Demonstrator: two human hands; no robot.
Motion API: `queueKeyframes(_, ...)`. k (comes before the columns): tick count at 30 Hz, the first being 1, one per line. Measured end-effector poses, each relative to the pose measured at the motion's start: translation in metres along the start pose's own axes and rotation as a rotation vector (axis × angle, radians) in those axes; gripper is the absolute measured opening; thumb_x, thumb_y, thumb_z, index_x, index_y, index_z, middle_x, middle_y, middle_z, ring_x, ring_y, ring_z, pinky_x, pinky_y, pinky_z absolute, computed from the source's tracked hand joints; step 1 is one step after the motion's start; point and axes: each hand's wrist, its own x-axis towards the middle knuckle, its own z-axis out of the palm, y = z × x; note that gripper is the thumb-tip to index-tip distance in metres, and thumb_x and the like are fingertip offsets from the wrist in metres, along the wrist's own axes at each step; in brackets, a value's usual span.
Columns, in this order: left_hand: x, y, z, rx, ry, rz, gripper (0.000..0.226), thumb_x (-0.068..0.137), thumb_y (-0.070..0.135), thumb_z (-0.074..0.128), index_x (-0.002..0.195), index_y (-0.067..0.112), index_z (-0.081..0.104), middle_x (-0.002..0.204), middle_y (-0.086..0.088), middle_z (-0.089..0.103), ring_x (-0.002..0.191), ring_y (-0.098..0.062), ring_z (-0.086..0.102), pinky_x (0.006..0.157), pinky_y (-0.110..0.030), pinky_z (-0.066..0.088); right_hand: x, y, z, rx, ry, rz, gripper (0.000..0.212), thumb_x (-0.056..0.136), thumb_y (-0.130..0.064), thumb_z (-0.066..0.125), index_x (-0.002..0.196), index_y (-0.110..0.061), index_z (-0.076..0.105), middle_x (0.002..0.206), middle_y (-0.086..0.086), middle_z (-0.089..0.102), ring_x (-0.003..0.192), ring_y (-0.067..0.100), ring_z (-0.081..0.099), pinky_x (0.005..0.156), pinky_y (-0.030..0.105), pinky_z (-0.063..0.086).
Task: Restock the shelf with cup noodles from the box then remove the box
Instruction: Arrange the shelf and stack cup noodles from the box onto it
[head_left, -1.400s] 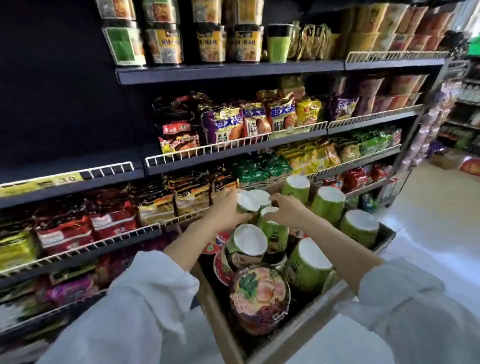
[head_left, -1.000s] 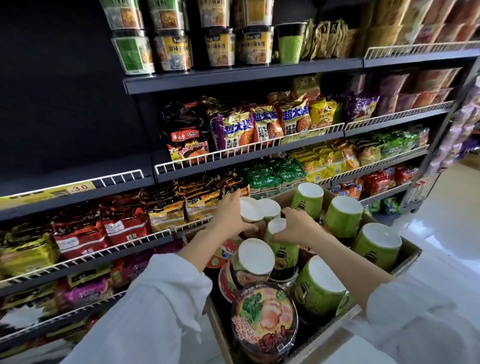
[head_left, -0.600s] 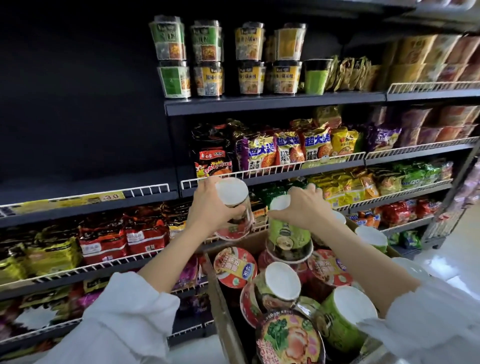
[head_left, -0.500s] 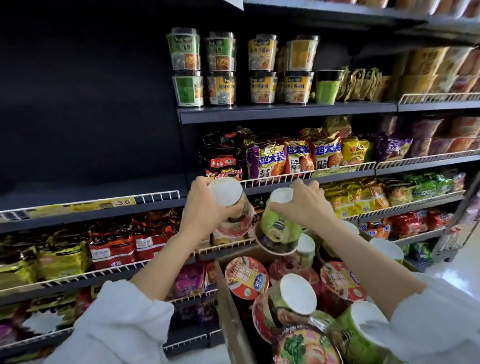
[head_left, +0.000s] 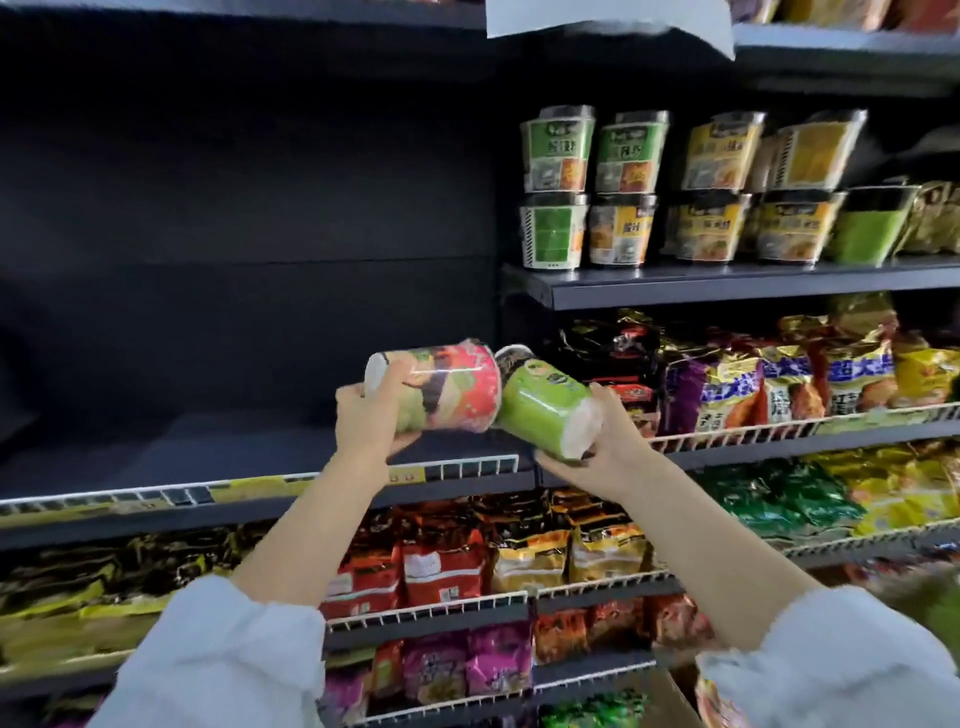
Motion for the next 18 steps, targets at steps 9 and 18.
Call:
queueKeyframes(9,0.117,0.008,-0.034,-0.56,-0.155,-0.408,0.039,0.084,0.044,0.059,0.104,0.011,0.056,0.108,-0.015,0.057,0.095,-0.03,0.059,0.094,-0.044,0.049,0.128,0.027,0.086,-0.06,-0.149,0.081,0.05,0.082,-0.035,0.064,0.124,-0.012,0.053,0.118,0.01,0.061,0.106,0.022,0.059,0.099,0.031,0.047)
queueKeyframes(18,0.229,-0.007,-0.031,-0.289,-0.254,-0.4,0.076,0.073,0.043,0.071,0.133,0.005,0.042,0.119,-0.017,0.06,0.107,-0.027,0.062,0.095,-0.034,0.047,0.28,0.02,0.099,-0.516,-0.081,-0.228,0.052,0.074,-0.002,0.074,0.121,-0.001,0.054,0.11,0.012,0.067,0.1,0.022,0.063,0.089,0.03,0.049)
